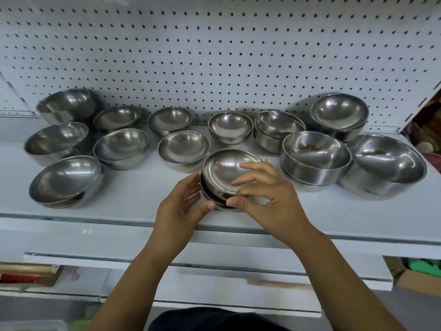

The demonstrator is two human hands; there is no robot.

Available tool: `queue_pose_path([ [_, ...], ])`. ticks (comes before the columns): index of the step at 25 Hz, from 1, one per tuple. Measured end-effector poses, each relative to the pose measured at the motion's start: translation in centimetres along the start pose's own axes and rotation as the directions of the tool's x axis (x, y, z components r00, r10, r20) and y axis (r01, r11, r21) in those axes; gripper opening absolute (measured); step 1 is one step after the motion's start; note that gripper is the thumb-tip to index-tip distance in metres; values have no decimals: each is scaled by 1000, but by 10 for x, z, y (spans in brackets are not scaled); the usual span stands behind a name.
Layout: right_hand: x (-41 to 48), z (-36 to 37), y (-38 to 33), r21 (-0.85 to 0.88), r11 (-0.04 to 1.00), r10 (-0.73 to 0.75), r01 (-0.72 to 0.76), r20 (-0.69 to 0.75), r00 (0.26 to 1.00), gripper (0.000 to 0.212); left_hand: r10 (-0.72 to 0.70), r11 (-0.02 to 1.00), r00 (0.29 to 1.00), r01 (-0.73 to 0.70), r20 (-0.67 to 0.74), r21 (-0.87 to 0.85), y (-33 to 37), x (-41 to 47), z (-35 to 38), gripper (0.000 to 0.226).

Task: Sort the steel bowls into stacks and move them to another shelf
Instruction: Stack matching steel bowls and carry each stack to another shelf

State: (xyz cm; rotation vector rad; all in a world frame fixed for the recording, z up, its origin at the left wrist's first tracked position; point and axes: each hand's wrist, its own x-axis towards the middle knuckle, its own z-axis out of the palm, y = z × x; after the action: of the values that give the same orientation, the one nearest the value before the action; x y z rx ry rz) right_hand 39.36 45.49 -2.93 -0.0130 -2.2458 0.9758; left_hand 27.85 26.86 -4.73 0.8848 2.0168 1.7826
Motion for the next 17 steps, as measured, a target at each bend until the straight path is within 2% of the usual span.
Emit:
queue_pose_path([
  [8,-2,10,-2,-85,996,22,-22,-7,1000,29,18,997,998,-22,64,68,1,-1,-2,64],
  [10,-2,5,-8,-123,991,44,-48,-37,998,50,0,999,997,-4,77,49,0,0,-4,62],
  [12,-5,-1,-14,-100,977,185,-188,-40,982,86,-7,999,996,3,85,44,-1,1,-6,57],
  [15,-10,-2,-17,81,913,402,-401,-1,915,125,9,999,997,-12,71,41,2,1,-7,43],
  [17,-11,2,-16,175,864,474,-472,38,880,140,12,1000,998,-13,67,13,4,2,-10,37],
])
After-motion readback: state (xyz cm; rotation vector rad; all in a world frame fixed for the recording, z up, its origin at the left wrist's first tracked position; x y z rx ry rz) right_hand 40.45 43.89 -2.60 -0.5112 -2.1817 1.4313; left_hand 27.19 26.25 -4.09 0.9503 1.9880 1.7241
